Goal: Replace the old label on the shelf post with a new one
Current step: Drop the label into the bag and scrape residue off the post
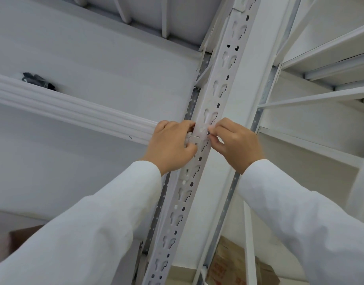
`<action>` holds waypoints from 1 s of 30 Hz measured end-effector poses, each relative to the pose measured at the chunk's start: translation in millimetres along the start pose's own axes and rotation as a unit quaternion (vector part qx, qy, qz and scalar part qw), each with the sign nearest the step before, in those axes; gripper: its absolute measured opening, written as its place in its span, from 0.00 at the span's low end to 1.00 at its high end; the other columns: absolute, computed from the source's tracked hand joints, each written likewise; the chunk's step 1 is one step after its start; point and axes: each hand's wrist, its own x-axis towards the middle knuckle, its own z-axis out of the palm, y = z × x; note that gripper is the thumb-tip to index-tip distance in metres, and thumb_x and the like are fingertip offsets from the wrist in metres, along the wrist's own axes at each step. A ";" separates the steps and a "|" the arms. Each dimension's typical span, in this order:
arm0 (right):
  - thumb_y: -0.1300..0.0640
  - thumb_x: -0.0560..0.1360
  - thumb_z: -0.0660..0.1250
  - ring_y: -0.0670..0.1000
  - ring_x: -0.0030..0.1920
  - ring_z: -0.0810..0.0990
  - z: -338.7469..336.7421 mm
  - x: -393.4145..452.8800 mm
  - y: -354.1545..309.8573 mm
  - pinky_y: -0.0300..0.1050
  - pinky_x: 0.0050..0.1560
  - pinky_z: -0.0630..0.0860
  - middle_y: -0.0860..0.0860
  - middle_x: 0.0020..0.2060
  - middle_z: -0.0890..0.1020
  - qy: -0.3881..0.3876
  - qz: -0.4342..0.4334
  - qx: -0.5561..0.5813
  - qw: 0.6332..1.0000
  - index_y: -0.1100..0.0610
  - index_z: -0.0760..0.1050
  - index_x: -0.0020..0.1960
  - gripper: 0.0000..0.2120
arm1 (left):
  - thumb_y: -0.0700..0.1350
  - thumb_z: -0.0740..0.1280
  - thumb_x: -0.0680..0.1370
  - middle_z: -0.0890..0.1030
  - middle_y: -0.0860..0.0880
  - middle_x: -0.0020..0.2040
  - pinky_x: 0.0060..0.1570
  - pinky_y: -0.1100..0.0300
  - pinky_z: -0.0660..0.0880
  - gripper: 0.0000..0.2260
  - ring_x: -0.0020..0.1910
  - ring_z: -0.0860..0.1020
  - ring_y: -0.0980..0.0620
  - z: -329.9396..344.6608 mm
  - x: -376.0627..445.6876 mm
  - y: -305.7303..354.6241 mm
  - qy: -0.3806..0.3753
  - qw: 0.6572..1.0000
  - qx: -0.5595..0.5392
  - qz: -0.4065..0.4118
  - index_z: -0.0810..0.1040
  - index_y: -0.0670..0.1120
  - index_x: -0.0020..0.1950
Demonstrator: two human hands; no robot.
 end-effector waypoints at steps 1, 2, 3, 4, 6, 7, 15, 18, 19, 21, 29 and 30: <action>0.62 0.72 0.69 0.54 0.27 0.74 0.3 0.2 -0.2 0.41 0.22 0.71 0.53 0.32 0.79 0.002 0.001 0.003 1.000 0.59 0.76 0.36 0.06 | 0.45 0.60 0.73 0.79 0.53 0.60 0.63 0.64 0.53 0.20 0.60 0.72 0.51 -0.1 0.0 0.1 0.000 1.000 0.001 0.001 0.70 0.50 0.65; 0.62 0.72 0.69 0.54 0.26 0.73 0.3 0.5 -0.4 0.40 0.22 0.69 0.53 0.32 0.78 0.006 0.002 0.002 1.000 0.59 0.76 0.35 0.07 | 0.45 0.60 0.73 0.79 0.53 0.60 0.63 0.64 0.53 0.20 0.60 0.72 0.51 -0.1 0.0 0.4 0.000 1.000 0.002 0.002 0.70 0.49 0.66; 0.62 0.72 0.69 0.53 0.25 0.71 0.7 0.6 -0.7 0.39 0.22 0.68 0.53 0.31 0.78 0.010 0.004 -0.002 1.000 0.59 0.75 0.35 0.08 | 0.45 0.60 0.73 0.79 0.53 0.60 0.63 0.64 0.53 0.20 0.59 0.73 0.51 -0.2 0.0 0.7 0.001 1.000 0.001 0.002 0.70 0.50 0.65; 0.62 0.72 0.68 0.53 0.24 0.70 1.3 0.4 -1.3 0.39 0.22 0.66 0.53 0.31 0.77 0.014 0.006 -0.006 1.000 0.59 0.74 0.34 0.09 | 0.44 0.60 0.73 0.79 0.53 0.60 0.62 0.64 0.54 0.20 0.59 0.73 0.51 -0.4 0.1 0.7 0.001 1.000 0.000 0.001 0.70 0.50 0.65; 0.62 0.73 0.66 0.53 0.24 0.67 3.4 -0.4 -1.7 0.39 0.21 0.64 0.54 0.30 0.76 0.020 0.010 -0.006 1.000 0.60 0.72 0.33 0.11 | 0.45 0.60 0.73 0.79 0.53 0.60 0.63 0.63 0.54 0.20 0.59 0.73 0.51 -0.5 0.2 0.6 -0.003 1.000 0.001 -0.002 0.70 0.50 0.65; 0.62 0.73 0.66 0.53 0.23 0.67 5.0 -0.8 -1.3 0.39 0.21 0.64 0.54 0.29 0.76 0.021 0.013 -0.002 1.000 0.60 0.72 0.33 0.11 | 0.45 0.60 0.72 0.79 0.53 0.60 0.64 0.63 0.54 0.21 0.60 0.72 0.51 -0.6 0.0 0.5 -0.005 1.000 0.001 -0.003 0.70 0.50 0.66; 0.59 0.75 0.60 0.55 0.28 0.74 -5.5 16.7 18.6 0.46 0.26 0.72 0.55 0.33 0.78 0.018 0.052 0.054 0.997 0.63 0.76 0.38 0.11 | 0.44 0.60 0.74 0.77 0.53 0.63 0.65 0.62 0.54 0.21 0.62 0.71 0.52 -5.4 -2.5 3.0 -0.023 1.000 -0.008 -0.007 0.68 0.50 0.68; 0.62 0.74 0.64 0.52 0.32 0.76 -15.7 8.0 18.7 0.36 0.33 0.69 0.53 0.36 0.80 0.019 0.073 0.087 0.993 0.60 0.79 0.41 0.06 | 0.45 0.60 0.74 0.77 0.53 0.63 0.67 0.60 0.54 0.21 0.63 0.70 0.51 -4.9 -2.7 1.0 -0.032 0.999 -0.011 -0.006 0.68 0.50 0.68; 0.62 0.74 0.66 0.51 0.32 0.77 -16.6 3.6 16.8 0.35 0.34 0.69 0.53 0.36 0.80 0.012 0.074 0.093 0.993 0.60 0.80 0.42 0.05 | 0.45 0.60 0.74 0.77 0.53 0.63 0.67 0.60 0.55 0.21 0.63 0.70 0.51 -4.1 -2.2 -0.4 -0.034 0.999 -0.013 -0.007 0.68 0.50 0.68; 0.61 0.73 0.69 0.50 0.32 0.78 -15.9 -4.0 11.5 0.35 0.33 0.70 0.52 0.36 0.81 -0.010 0.068 0.105 0.992 0.59 0.80 0.42 0.03 | 0.45 0.59 0.73 0.77 0.53 0.63 0.67 0.59 0.55 0.21 0.63 0.70 0.50 -3.2 -1.8 -1.8 -0.034 0.999 -0.015 -0.012 0.68 0.51 0.67; 0.59 0.71 0.70 0.51 0.33 0.80 -13.4 -2.6 -0.4 0.36 0.31 0.72 0.51 0.37 0.83 -0.026 0.104 0.100 0.989 0.57 0.80 0.44 0.02 | 0.45 0.59 0.73 0.77 0.53 0.62 0.67 0.58 0.56 0.22 0.64 0.69 0.49 -0.9 -0.6 -4.3 -0.035 0.999 -0.016 -0.018 0.68 0.51 0.68; 0.59 0.71 0.70 0.51 0.34 0.81 -12.8 -1.8 -1.0 0.38 0.32 0.75 0.51 0.36 0.83 -0.030 0.108 0.101 0.988 0.57 0.80 0.44 0.02 | 0.46 0.59 0.73 0.77 0.53 0.62 0.67 0.58 0.57 0.22 0.64 0.69 0.49 -0.7 -0.7 -4.7 -0.034 0.999 -0.015 -0.019 0.68 0.51 0.68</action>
